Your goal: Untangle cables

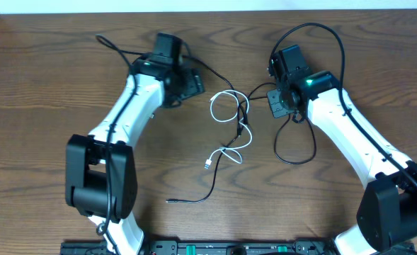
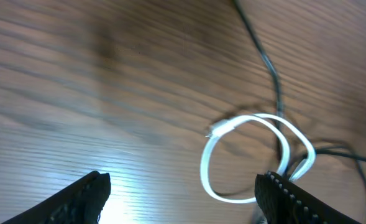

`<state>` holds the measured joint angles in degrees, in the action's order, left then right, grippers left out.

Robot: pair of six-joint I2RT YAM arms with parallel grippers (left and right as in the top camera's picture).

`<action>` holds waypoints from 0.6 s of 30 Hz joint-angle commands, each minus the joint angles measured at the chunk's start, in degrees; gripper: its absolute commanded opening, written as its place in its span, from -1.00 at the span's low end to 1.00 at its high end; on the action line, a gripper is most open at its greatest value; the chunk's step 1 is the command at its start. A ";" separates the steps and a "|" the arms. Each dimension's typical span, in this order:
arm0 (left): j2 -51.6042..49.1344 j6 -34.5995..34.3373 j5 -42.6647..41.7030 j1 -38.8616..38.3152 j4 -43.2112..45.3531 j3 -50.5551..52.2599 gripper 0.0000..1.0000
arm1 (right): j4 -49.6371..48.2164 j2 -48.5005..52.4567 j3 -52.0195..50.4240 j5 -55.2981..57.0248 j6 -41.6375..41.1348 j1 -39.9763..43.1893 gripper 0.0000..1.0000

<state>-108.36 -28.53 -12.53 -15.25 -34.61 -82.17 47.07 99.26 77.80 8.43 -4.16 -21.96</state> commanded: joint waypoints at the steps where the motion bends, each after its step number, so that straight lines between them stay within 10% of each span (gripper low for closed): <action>1: -2.12 -2.95 1.53 -4.17 3.54 -0.94 0.58 | -0.09 0.13 0.17 -2.82 -0.87 -0.66 -0.98; 18: -13.68 -11.26 5.84 -13.81 18.53 -0.94 0.55 | 0.07 0.13 0.13 -2.82 -0.92 -0.98 -0.98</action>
<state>-120.18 -37.98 -8.97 -28.23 -17.19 -82.35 47.11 99.26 77.80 5.93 -4.34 -22.48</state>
